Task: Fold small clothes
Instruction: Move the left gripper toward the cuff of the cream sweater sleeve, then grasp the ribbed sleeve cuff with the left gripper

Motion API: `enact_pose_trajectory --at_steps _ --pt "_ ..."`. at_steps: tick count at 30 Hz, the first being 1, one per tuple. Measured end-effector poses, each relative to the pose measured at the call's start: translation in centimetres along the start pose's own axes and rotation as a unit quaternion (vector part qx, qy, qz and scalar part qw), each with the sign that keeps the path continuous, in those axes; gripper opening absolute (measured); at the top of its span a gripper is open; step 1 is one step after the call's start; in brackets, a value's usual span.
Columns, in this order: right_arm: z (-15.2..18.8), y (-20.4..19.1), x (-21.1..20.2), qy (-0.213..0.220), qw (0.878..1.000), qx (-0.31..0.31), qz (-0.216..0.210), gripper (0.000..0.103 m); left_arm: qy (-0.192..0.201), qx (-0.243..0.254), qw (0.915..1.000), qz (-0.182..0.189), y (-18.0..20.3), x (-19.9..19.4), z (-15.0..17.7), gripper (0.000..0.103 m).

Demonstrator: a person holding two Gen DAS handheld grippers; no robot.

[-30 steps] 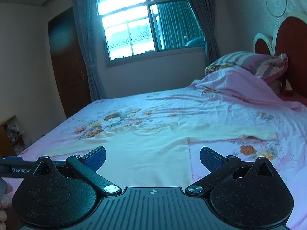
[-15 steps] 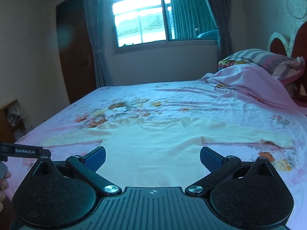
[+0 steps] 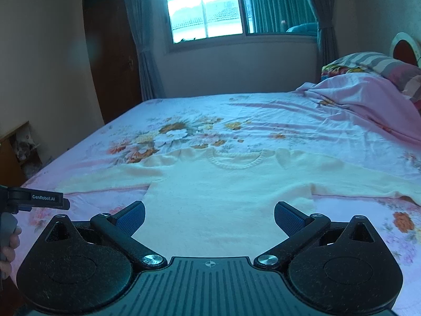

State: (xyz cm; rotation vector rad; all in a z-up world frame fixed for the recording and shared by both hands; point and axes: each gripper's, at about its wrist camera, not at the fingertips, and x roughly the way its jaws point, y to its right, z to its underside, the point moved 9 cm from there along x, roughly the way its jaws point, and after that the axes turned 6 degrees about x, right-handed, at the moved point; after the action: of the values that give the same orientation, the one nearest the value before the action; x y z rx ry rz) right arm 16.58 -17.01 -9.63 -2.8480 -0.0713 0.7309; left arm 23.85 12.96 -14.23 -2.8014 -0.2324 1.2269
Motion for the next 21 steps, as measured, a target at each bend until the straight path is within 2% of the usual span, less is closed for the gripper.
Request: enact_pose_trajectory --at_steps 7,14,21 --pt "0.3 -0.6 5.7 -0.028 1.0 0.0 0.0 0.103 -0.038 -0.024 0.9989 -0.012 -2.4 5.8 -0.9 0.092" --pt "-0.6 -1.1 14.2 -0.059 0.998 -0.001 0.009 0.103 -0.057 -0.032 0.9972 -0.038 -3.9 11.2 -2.6 0.09" --pt "-1.4 -3.3 21.2 -0.065 0.998 -0.025 -0.007 0.103 -0.095 -0.091 0.9908 -0.03 -6.6 16.6 -3.0 0.076"
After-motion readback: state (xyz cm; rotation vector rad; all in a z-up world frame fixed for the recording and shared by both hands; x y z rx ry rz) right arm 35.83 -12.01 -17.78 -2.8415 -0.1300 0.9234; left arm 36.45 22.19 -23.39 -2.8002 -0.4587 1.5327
